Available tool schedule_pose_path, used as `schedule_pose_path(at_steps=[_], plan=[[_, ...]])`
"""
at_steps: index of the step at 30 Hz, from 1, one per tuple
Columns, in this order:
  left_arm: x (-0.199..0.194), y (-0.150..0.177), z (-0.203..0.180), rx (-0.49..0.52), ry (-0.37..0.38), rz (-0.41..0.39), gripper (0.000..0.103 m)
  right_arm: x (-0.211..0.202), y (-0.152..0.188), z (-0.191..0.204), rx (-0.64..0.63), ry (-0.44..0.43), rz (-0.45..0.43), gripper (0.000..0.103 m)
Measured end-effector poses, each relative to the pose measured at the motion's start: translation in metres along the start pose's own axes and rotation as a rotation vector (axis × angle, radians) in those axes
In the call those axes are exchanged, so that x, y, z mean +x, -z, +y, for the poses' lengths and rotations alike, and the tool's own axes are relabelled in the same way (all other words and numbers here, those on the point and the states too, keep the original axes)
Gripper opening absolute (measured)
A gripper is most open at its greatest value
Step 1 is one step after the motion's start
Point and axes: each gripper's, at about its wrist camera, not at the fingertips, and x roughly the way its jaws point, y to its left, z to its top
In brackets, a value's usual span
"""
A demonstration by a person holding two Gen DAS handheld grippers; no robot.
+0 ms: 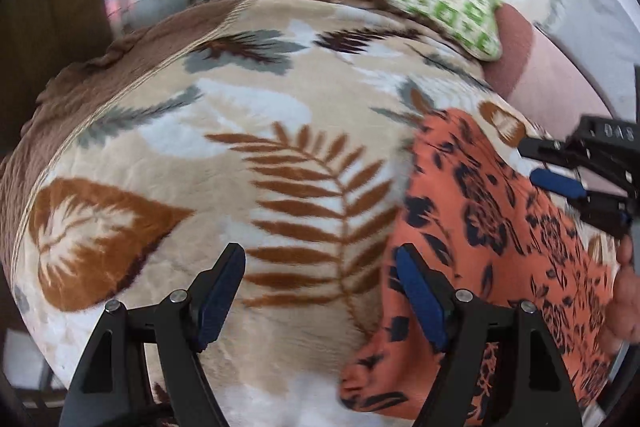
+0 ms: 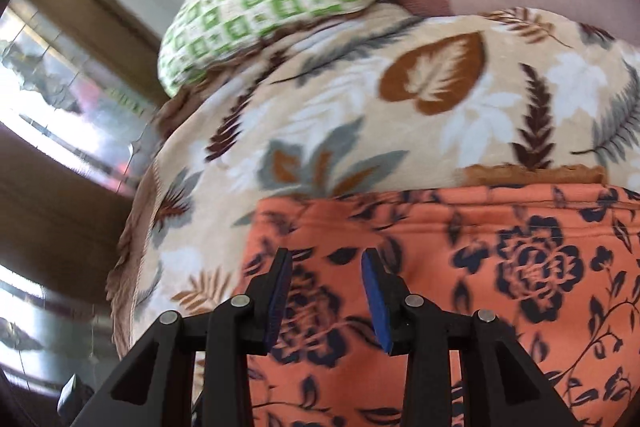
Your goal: Fold small clothes
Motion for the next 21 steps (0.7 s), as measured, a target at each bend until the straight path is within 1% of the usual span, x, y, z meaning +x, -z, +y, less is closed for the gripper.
schedule_pose_path(at_steps=[2, 5, 8, 9, 10, 12, 14, 15, 17, 19, 21], plan=[[-0.002, -0.003, 0.011, -0.042, -0.036, -0.014, 0.079, 0.009, 0.003, 0.011, -0.022, -0.005, 0.023, 0.04], [-0.003, -0.006, 0.023, -0.085, -0.067, -0.026, 0.078, 0.034, 0.006, 0.02, -0.034, -0.017, 0.072, 0.04], [0.002, -0.005, 0.023, -0.072, -0.086, -0.02, 0.079, 0.063, 0.005, 0.017, -0.026, 0.008, 0.105, 0.04], [0.004, -0.005, 0.021, -0.063, -0.093, -0.016, 0.079, 0.076, 0.003, 0.013, -0.009, 0.012, 0.106, 0.04], [0.006, -0.005, 0.019, -0.055, -0.094, -0.01, 0.079, 0.081, -0.001, 0.009, 0.0, 0.009, 0.088, 0.04], [0.009, -0.004, 0.014, -0.038, -0.093, -0.002, 0.079, 0.085, -0.01, 0.003, 0.027, -0.015, 0.029, 0.04], [0.009, -0.004, 0.009, -0.023, -0.097, -0.007, 0.079, 0.079, -0.018, -0.005, 0.089, -0.038, -0.02, 0.04], [0.007, -0.004, 0.007, -0.019, -0.097, -0.013, 0.079, 0.07, -0.022, -0.011, 0.113, -0.038, -0.059, 0.04], [0.002, -0.004, 0.006, -0.022, -0.088, -0.03, 0.079, 0.05, -0.025, -0.022, 0.126, -0.039, -0.112, 0.04], [-0.005, -0.003, 0.007, -0.026, -0.072, -0.045, 0.078, 0.024, -0.023, -0.039, 0.139, -0.052, -0.132, 0.04], [-0.01, 0.0, 0.007, -0.025, -0.061, -0.053, 0.078, -0.003, -0.013, -0.06, 0.149, -0.057, -0.145, 0.04]])
